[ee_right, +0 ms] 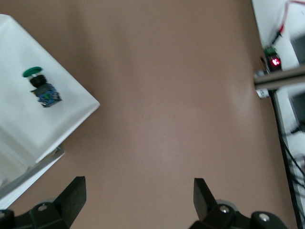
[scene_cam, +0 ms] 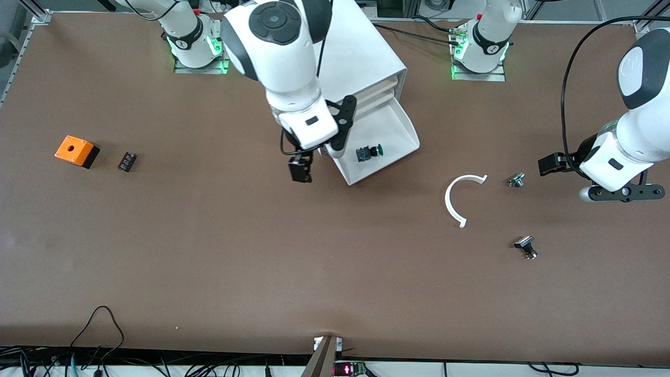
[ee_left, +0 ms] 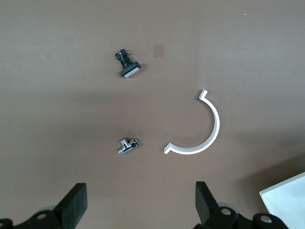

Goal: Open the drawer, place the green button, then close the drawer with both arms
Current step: 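Withdraw the right gripper from the drawer toward its rest side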

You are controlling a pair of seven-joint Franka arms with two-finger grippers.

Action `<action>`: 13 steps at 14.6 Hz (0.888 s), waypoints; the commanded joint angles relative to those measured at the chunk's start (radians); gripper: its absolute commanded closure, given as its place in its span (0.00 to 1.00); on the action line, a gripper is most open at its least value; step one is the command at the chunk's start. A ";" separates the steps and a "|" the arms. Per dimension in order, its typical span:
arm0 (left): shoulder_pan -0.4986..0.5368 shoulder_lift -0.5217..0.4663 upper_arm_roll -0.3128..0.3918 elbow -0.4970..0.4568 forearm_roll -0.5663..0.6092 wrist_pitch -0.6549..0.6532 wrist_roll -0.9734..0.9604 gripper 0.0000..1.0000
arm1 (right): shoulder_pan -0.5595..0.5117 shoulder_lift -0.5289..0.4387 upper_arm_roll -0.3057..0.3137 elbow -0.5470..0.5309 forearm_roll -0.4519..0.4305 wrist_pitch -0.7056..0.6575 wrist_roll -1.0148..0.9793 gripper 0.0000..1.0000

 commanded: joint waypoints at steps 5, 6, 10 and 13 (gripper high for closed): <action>-0.056 0.056 -0.018 0.025 0.015 -0.014 -0.080 0.00 | -0.010 -0.010 -0.179 -0.016 0.015 -0.111 0.098 0.00; -0.062 0.056 -0.018 0.021 0.019 -0.014 -0.102 0.00 | -0.017 -0.010 -0.199 -0.016 0.015 -0.140 0.097 0.00; -0.064 0.091 -0.036 0.012 0.015 0.018 -0.169 0.00 | -0.066 -0.012 -0.277 -0.017 0.014 -0.280 0.097 0.00; -0.079 0.128 -0.038 -0.032 -0.019 0.104 -0.238 0.00 | -0.081 -0.012 -0.357 -0.017 0.016 -0.301 0.097 0.00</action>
